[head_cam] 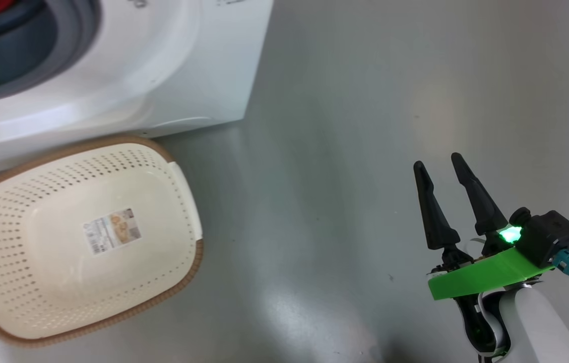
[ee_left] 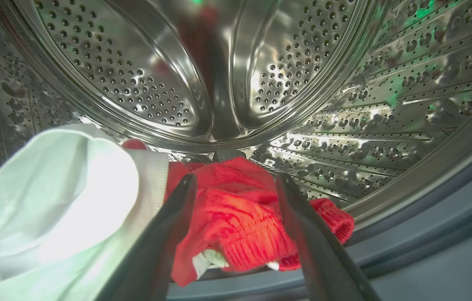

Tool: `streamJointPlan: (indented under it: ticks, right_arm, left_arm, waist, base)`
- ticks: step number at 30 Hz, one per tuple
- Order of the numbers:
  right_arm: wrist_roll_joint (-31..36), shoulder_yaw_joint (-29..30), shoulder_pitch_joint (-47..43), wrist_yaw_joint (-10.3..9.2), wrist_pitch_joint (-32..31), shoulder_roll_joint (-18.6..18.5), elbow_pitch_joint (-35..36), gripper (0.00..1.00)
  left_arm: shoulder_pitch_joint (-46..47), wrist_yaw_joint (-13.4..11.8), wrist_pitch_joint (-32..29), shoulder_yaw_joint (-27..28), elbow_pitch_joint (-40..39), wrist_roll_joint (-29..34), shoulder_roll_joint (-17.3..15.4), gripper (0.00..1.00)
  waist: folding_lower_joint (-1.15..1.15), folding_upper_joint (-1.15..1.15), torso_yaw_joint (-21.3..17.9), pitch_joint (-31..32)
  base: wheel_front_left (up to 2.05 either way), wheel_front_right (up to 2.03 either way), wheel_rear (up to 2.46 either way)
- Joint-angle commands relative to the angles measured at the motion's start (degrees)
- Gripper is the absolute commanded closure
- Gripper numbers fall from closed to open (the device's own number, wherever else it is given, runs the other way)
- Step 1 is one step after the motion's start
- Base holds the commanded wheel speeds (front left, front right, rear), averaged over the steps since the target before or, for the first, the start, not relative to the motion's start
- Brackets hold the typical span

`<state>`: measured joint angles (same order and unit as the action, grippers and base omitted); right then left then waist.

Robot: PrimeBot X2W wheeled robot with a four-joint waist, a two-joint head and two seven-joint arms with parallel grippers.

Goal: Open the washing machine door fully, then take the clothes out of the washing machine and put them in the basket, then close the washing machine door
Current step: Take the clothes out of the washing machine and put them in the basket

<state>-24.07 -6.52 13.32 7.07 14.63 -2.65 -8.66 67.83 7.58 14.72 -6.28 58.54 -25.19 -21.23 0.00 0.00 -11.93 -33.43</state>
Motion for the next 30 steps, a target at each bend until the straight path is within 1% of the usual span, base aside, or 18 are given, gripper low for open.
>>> streamJointPlan:
  ticks: [1, 5, 8, 15, 17, 18, 20, 21, 26, 30]
  right_arm:
    - [-0.44, -1.42, -0.14, 0.42, 0.37, -0.22, 1.51, 0.00]
    - [-0.72, -1.70, -0.26, 0.42, 0.37, -0.22, 1.67, 0.00]
    - [-0.85, -1.82, -0.24, 0.42, 0.37, -0.22, 1.82, 0.00]
    - [-0.98, -2.01, -0.30, 0.42, 0.37, -0.22, 2.31, 0.00]
    - [-0.95, -2.05, -0.33, 0.42, 0.37, -0.22, 2.34, 0.00]
    - [-0.94, -2.06, -0.30, 0.42, 0.37, -0.22, 2.36, 0.00]
    - [-0.87, -2.03, -0.25, 0.42, 0.37, -0.22, 2.39, 0.00]
    - [-0.85, -2.02, -0.22, 0.42, 0.37, -0.22, 2.39, 0.00]
    - [-0.60, -1.88, 0.03, 0.42, 0.37, -0.22, 2.36, 0.00]
    - [-0.31, -1.51, 0.16, 0.42, 0.37, -0.22, 2.18, 0.00]
  left_arm:
    - [1.45, -0.09, 0.28, 0.95, -0.07, 0.56, -3.14, 0.00]
    - [2.39, -0.09, 0.28, -0.49, 1.84, 1.78, -3.86, 0.00]
    - [2.90, -0.09, 0.28, -0.22, 2.51, 2.09, -4.38, 0.00]
    - [3.10, -1.11, 0.28, -0.46, 4.10, 4.77, -4.96, 0.00]
    - [2.94, -1.23, 0.28, -0.47, 4.79, 5.26, -5.04, 0.54]
    - [2.91, -1.23, 0.28, -0.42, 4.97, 5.43, -5.03, 0.65]
    - [2.70, -1.33, 0.28, -0.63, 5.06, 6.08, -4.95, 0.93]
    - [2.58, -1.33, 0.28, -0.67, 5.10, 6.31, -4.89, 1.00]
    - [1.98, -1.22, 0.28, -0.13, 5.10, 6.59, -4.36, 1.00]
    - [0.91, -0.97, 0.28, 1.01, 3.40, 6.26, -3.69, 1.00]
  waist:
    - [0.00, 0.00, -1.50, -1.33]
    - [0.00, 0.00, -2.29, -1.67]
    - [0.00, 0.00, -2.63, -1.72]
    - [0.00, 0.00, -3.05, -1.41]
    - [0.00, 0.00, -3.02, -1.27]
    - [0.00, 0.00, -2.99, -1.21]
    - [0.00, 0.00, -2.89, -1.04]
    - [0.00, 0.00, -2.85, -0.96]
    - [0.00, 0.00, -2.48, -0.52]
    - [0.00, 0.00, -1.79, 0.12]
  base:
    - [0.00, 0.00, 0.00]
    - [0.00, 0.00, 0.00]
    - [0.00, 0.00, 0.00]
    - [0.00, 0.00, 0.00]
    - [0.00, 0.00, 0.00]
    - [0.00, 0.00, 0.00]
    - [0.00, 0.00, 0.00]
    - [0.00, 0.00, 0.00]
    - [0.00, 0.00, 0.00]
    - [0.00, 0.00, 0.00]
